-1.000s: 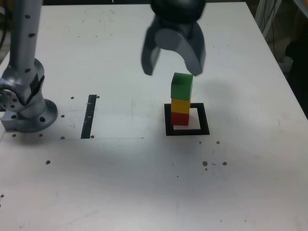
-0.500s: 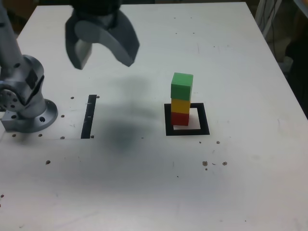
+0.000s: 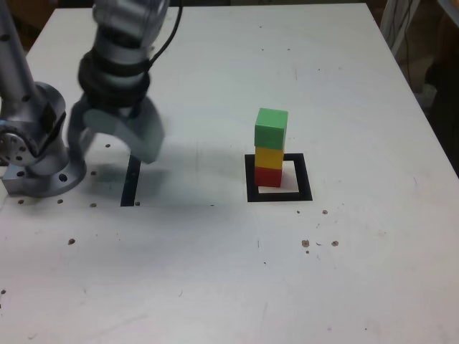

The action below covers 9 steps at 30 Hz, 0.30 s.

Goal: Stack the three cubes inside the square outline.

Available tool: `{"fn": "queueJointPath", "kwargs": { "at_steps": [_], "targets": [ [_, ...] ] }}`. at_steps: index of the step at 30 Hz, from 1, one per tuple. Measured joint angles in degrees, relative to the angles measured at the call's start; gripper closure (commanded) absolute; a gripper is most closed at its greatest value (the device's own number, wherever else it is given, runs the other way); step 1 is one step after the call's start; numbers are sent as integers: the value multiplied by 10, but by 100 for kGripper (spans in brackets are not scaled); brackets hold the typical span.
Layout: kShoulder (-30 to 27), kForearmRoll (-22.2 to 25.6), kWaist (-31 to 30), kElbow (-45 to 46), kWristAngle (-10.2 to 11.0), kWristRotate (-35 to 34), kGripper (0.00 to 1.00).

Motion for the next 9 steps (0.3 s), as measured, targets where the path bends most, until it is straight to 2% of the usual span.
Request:
{"fn": "queueJointPath", "kwargs": {
  "at_steps": [9],
  "targets": [
    [0, -9, -12, 12, 2, -23, 1]
  ]
}}
